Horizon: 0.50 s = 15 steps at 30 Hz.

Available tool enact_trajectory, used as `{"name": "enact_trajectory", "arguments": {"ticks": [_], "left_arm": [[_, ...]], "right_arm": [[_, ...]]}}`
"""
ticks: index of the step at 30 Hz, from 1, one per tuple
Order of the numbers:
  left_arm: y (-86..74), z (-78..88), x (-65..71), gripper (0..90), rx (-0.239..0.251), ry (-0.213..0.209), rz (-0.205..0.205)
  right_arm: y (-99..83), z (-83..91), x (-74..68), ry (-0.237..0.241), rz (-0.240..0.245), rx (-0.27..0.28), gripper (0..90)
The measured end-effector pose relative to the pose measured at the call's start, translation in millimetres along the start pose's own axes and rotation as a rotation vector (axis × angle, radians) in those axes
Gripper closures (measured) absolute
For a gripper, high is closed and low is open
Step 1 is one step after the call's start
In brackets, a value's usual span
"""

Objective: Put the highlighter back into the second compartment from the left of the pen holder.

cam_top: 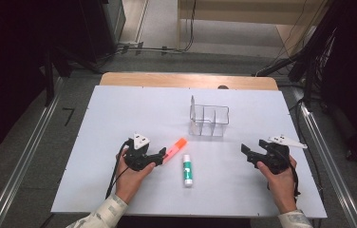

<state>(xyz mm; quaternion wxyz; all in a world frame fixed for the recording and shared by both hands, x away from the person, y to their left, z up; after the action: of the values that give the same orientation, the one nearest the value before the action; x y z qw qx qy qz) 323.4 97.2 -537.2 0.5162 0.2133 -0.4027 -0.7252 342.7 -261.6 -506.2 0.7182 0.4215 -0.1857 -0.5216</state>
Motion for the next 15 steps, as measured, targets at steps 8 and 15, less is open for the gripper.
{"name": "enact_trajectory", "arguments": {"ticks": [8,15], "left_arm": [[0.6,-9.3,12.4,34.9,-0.027,-0.031,-0.027],[0.8,-14.9,21.4,38.7,-0.046,-0.053,-0.054]], "right_arm": [[-0.3,-0.2,-0.2,0.004,0.003,-0.001,19.3],[-0.5,-0.1,0.0,0.006,0.003,-0.002,19.2]]}}
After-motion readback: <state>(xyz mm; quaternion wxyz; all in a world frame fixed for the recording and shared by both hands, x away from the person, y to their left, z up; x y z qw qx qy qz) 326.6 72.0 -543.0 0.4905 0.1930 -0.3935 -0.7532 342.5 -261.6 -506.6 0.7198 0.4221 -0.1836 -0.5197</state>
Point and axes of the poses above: each handheld gripper's, and its own axes: z roughly backward along the jaws, y roughly out of its top, x roughly to its right, the point moved 6 cm from there along -z, roughly forward along the jaws, and after that the axes turned 1 degree about y, right-handed, at the moved point
